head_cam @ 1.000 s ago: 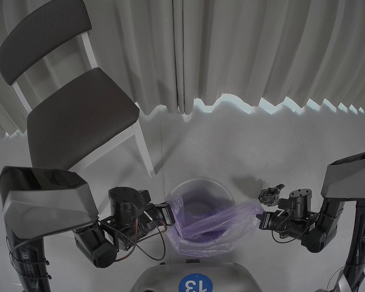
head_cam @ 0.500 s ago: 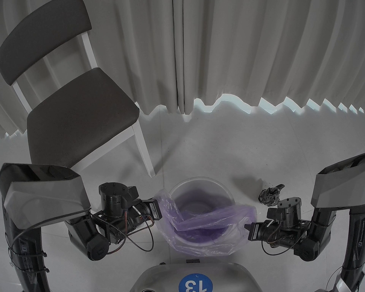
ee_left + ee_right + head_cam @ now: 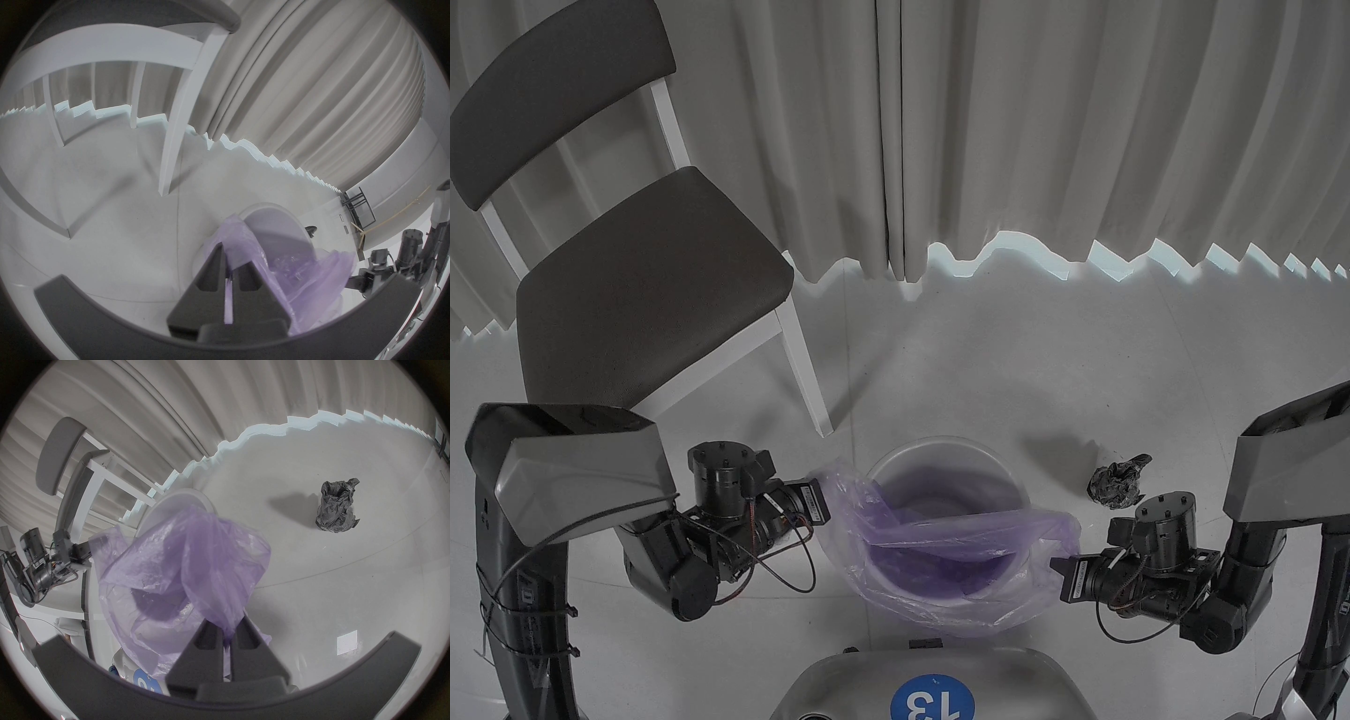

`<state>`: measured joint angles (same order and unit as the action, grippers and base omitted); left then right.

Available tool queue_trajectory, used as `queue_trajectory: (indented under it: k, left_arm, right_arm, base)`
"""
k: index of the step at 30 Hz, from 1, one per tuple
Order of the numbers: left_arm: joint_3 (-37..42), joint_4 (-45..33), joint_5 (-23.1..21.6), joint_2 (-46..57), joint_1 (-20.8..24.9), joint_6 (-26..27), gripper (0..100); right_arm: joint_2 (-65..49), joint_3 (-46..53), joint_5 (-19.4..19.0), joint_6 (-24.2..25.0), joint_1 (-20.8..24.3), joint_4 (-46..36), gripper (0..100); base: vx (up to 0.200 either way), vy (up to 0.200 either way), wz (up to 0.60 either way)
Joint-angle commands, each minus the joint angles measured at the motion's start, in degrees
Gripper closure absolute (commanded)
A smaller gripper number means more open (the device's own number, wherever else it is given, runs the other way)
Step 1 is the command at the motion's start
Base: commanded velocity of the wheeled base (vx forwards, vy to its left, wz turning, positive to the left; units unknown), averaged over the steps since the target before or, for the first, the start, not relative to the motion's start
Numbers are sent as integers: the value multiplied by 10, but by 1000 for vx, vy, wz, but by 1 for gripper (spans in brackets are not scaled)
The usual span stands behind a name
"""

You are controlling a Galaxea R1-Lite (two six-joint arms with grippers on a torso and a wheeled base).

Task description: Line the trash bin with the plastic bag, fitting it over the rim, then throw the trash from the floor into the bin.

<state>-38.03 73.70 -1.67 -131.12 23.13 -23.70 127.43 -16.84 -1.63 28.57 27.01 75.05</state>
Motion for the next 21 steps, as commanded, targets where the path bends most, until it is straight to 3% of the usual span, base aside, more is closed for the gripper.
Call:
queue_trajectory:
  k: [1, 5, 10, 14, 21]
  left_arm:
    - [12, -7, -6, 31, -27, 0, 100]
    - [18, -7, -21, 33, -36, 0, 100]
    - [25, -4, -21, 22, -12, -1, 100]
    - [29, -1, -7, 11, 27, -4, 100]
    - [27, 3, -4, 12, 37, -8, 100]
  right_arm:
    - [-48, 21, 1, 0, 24, -3, 100]
    - [-45, 29, 12, 0, 52, -1, 100]
    - [-29, 29, 23, -2, 49, -2, 100]
    - [6, 21, 14, -34, -6, 2, 100]
    - [20, 7, -15, -51, -72, 3, 100]
  base:
    - [0, 0, 0]
    - [0, 0, 0]
    - [0, 0, 0]
    - [0, 0, 0]
    - [0, 0, 0]
